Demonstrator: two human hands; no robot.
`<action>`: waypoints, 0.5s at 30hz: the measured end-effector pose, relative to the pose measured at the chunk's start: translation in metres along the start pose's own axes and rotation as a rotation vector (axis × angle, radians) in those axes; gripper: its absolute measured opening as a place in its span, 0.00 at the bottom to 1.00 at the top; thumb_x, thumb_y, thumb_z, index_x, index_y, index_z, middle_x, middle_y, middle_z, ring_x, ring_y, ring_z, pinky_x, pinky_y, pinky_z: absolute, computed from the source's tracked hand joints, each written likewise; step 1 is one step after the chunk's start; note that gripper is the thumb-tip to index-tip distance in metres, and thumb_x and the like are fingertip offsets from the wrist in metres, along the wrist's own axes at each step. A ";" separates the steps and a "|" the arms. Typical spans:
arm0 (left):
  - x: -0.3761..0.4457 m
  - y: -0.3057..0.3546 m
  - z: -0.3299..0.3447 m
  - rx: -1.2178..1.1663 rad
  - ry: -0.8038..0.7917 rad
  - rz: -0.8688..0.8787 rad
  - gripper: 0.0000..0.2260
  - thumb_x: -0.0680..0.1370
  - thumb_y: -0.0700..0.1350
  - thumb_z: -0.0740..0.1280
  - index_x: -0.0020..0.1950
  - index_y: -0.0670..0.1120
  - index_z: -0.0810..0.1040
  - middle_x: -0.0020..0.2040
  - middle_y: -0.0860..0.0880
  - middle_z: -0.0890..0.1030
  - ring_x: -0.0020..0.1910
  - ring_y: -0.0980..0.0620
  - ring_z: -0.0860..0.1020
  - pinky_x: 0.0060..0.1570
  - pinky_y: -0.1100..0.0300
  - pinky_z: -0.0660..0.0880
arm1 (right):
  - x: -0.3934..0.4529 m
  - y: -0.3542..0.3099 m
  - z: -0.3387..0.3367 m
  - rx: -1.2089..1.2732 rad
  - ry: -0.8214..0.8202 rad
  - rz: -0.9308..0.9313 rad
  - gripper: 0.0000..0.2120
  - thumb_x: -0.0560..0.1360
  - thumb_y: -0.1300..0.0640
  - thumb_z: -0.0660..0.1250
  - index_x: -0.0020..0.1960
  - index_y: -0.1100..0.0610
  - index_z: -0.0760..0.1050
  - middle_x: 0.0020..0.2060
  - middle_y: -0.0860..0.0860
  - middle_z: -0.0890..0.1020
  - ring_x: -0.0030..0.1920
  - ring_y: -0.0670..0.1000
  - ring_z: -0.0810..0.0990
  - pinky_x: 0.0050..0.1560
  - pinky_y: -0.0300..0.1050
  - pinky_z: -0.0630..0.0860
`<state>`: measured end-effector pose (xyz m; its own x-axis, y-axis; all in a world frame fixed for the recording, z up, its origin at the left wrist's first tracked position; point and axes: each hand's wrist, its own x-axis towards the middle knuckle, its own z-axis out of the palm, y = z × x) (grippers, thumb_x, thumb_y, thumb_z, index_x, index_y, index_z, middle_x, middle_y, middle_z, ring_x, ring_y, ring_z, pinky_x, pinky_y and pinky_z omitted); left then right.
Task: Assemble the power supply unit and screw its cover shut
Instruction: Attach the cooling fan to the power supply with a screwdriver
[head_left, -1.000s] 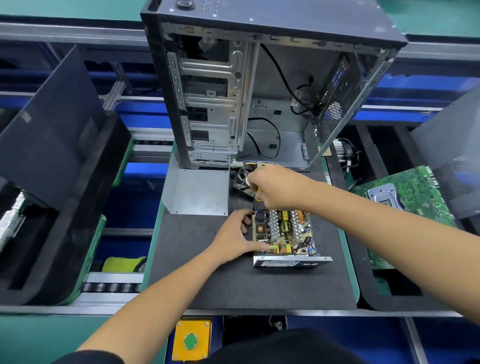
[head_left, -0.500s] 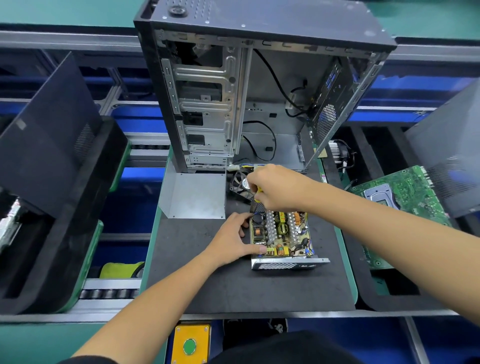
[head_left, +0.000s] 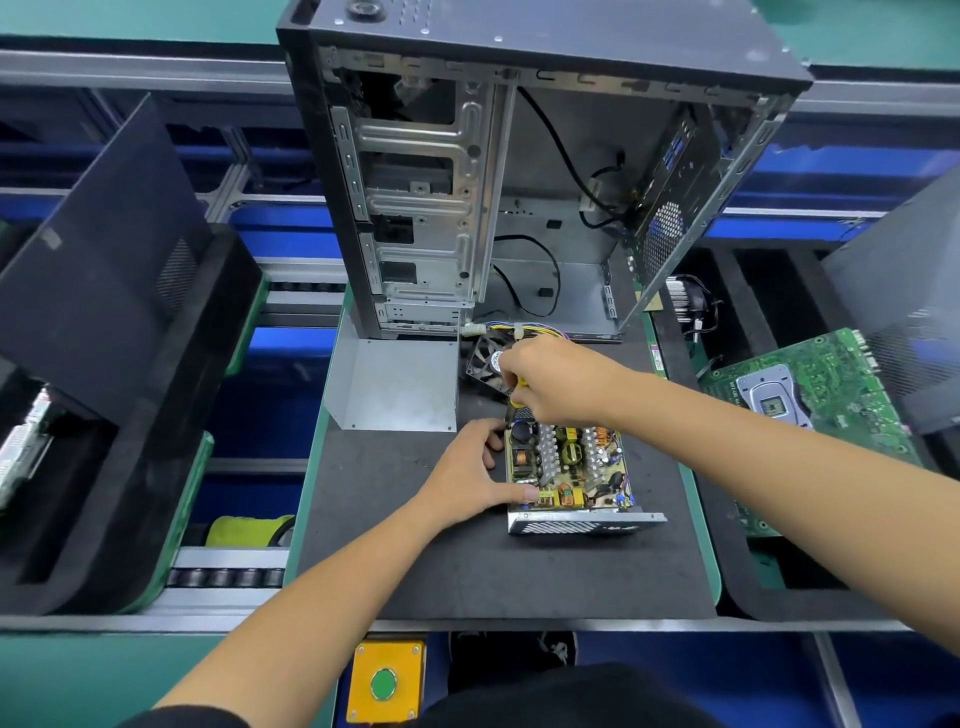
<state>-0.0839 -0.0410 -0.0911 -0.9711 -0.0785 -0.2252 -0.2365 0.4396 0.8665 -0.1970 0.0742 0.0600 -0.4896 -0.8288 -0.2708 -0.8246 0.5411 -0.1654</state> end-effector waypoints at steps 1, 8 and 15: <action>0.000 0.000 0.000 -0.001 0.003 0.003 0.45 0.57 0.64 0.79 0.69 0.54 0.66 0.51 0.58 0.71 0.41 0.59 0.71 0.40 0.68 0.69 | 0.000 -0.001 0.000 -0.023 -0.002 -0.007 0.03 0.77 0.60 0.65 0.49 0.59 0.73 0.48 0.56 0.77 0.50 0.57 0.76 0.48 0.51 0.74; 0.000 0.001 0.000 -0.012 0.008 0.018 0.42 0.58 0.62 0.79 0.68 0.54 0.67 0.51 0.56 0.71 0.41 0.59 0.70 0.39 0.69 0.70 | 0.004 -0.006 0.000 -0.057 -0.015 0.000 0.05 0.75 0.60 0.66 0.49 0.60 0.74 0.47 0.57 0.79 0.50 0.58 0.77 0.49 0.55 0.76; 0.000 0.002 0.000 -0.013 0.008 0.007 0.43 0.56 0.65 0.77 0.66 0.57 0.66 0.51 0.57 0.71 0.42 0.58 0.71 0.41 0.66 0.71 | 0.007 -0.004 0.001 -0.008 -0.017 0.061 0.06 0.76 0.59 0.66 0.48 0.62 0.75 0.43 0.58 0.80 0.47 0.59 0.78 0.46 0.54 0.77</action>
<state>-0.0842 -0.0397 -0.0895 -0.9729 -0.0826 -0.2159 -0.2302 0.4282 0.8738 -0.1965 0.0664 0.0575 -0.5338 -0.7919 -0.2965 -0.7957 0.5890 -0.1408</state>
